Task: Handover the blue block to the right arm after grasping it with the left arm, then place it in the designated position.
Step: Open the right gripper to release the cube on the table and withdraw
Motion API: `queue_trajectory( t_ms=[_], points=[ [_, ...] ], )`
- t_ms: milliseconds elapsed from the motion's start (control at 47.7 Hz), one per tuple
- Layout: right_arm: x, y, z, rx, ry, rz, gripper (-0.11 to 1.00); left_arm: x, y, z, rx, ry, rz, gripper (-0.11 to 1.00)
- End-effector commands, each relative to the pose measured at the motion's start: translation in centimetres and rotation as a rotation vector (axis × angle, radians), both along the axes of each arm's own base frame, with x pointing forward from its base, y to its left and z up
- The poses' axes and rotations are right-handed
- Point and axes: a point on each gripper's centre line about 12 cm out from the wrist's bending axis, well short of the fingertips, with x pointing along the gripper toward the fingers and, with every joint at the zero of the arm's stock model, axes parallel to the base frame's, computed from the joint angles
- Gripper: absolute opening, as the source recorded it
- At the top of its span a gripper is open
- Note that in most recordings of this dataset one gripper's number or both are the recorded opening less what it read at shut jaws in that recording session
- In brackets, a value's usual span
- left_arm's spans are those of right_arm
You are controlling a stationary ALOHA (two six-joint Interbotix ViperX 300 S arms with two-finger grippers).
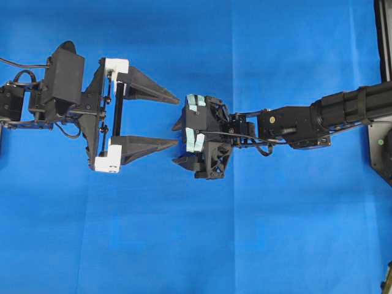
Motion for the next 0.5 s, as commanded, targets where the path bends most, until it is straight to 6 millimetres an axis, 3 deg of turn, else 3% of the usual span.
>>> queue_trajectory(
  t_ms=[0, 315, 482],
  points=[
    [0.3, 0.1, 2.5, 0.000, -0.057, 0.000, 0.79, 0.2, -0.1, 1.3, -0.002, -0.038, -0.004, 0.91],
    [-0.2, 0.2, 4.4, -0.008, -0.075, 0.008, 0.79, 0.1, -0.1, 1.4, 0.000, -0.038, -0.003, 0.91],
    [-0.9, 0.6, 6.4, -0.016, -0.068, 0.021, 0.79, 0.2, -0.1, 1.3, 0.001, -0.037, -0.004, 0.91]
  ],
)
